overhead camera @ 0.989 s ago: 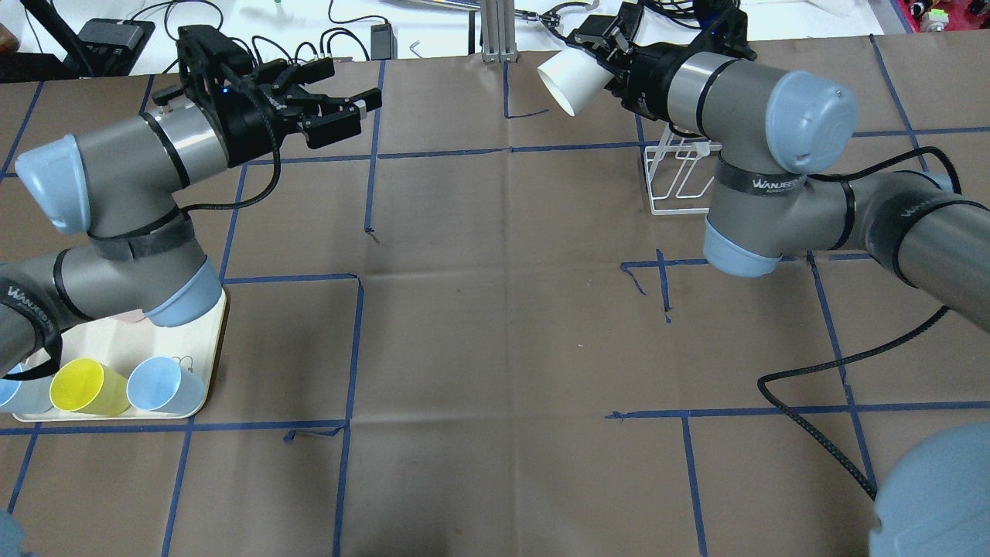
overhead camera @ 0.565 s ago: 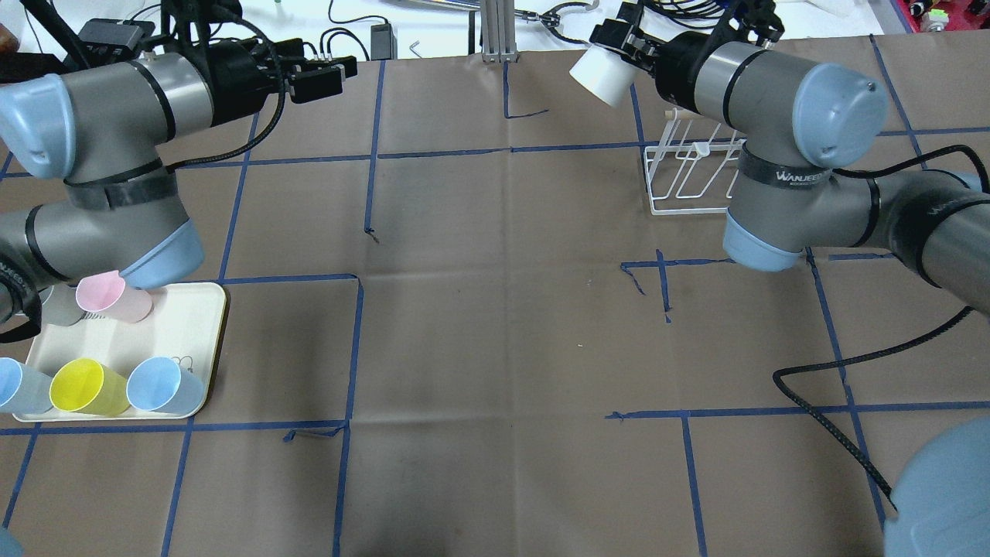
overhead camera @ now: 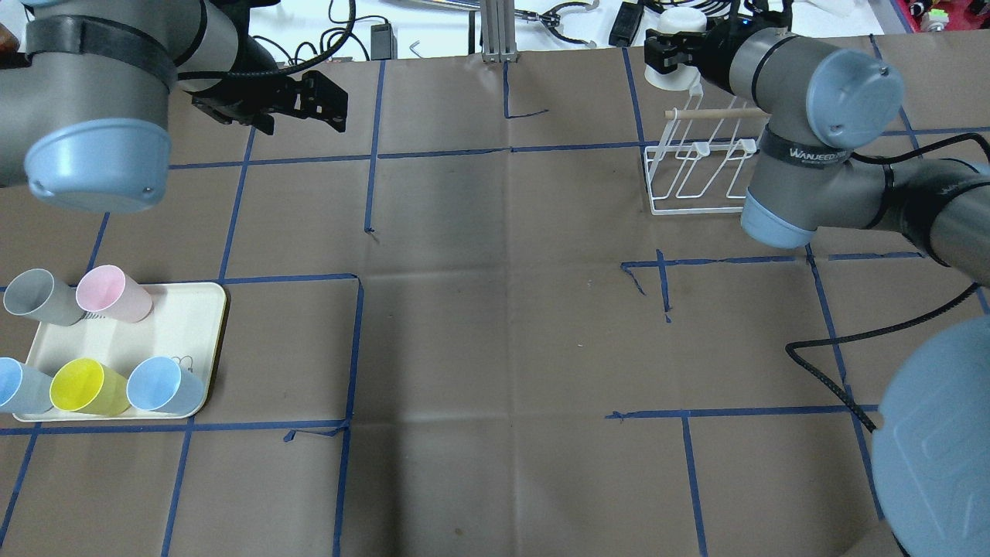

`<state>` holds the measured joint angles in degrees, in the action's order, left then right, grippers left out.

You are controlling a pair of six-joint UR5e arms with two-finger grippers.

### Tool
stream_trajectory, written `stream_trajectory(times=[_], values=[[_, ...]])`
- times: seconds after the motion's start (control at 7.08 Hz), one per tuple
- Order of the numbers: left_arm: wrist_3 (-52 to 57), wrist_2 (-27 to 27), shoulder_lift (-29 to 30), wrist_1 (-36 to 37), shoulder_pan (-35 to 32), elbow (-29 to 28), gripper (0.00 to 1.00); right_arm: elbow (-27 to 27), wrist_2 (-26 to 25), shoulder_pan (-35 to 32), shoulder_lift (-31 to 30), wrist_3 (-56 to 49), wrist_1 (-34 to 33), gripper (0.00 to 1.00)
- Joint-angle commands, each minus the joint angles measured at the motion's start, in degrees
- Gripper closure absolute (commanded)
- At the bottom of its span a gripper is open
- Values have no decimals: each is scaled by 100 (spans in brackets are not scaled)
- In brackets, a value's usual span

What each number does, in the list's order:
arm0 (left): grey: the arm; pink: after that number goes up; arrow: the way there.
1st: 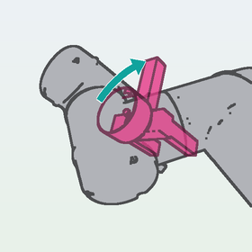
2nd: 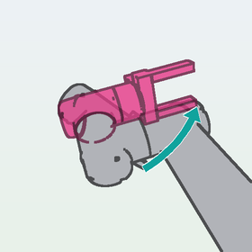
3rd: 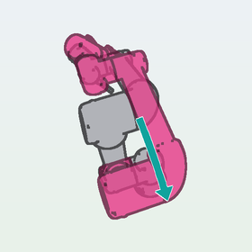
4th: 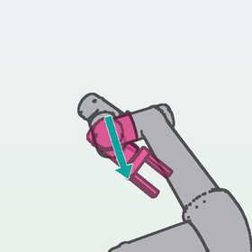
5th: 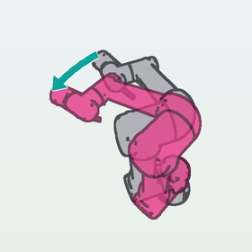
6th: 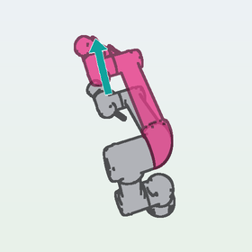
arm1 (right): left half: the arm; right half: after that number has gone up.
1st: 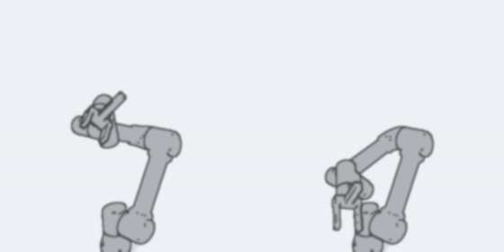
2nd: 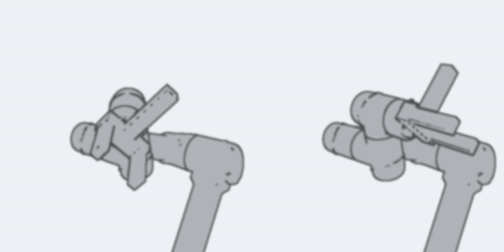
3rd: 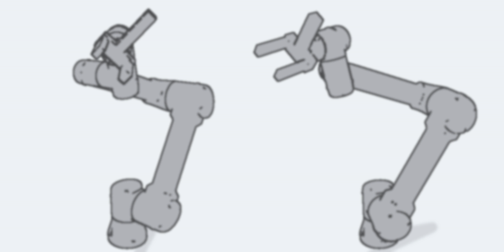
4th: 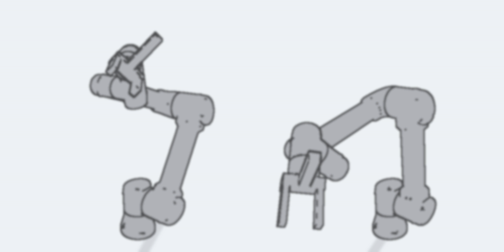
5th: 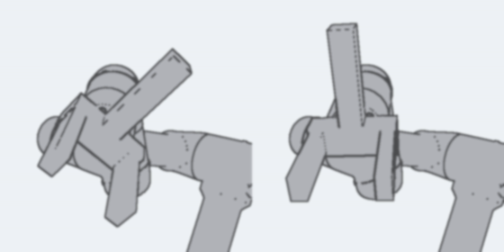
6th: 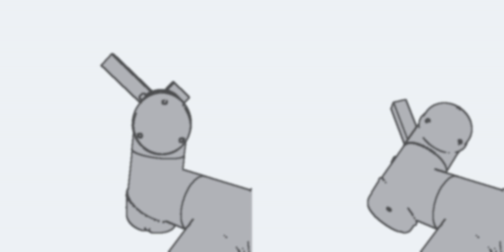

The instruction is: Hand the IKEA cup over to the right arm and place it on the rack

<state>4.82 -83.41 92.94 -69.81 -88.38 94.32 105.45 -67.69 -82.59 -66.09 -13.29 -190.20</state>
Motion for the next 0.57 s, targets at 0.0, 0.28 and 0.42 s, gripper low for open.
stream_trajectory(times=[0.0, 0.28, 0.42], values=[[-192, -264, -537, -1751, -39, -212, 1, -217, 10, 154, 297, -165, -44, 88], [-114, -621, -637, -1799, -4, -46, 1, -464, 97, 374, 614, -165, -44, 88], [-26, -816, -724, -1817, 92, 146, 1, -464, 98, 384, 650, -165, -53, 88]])
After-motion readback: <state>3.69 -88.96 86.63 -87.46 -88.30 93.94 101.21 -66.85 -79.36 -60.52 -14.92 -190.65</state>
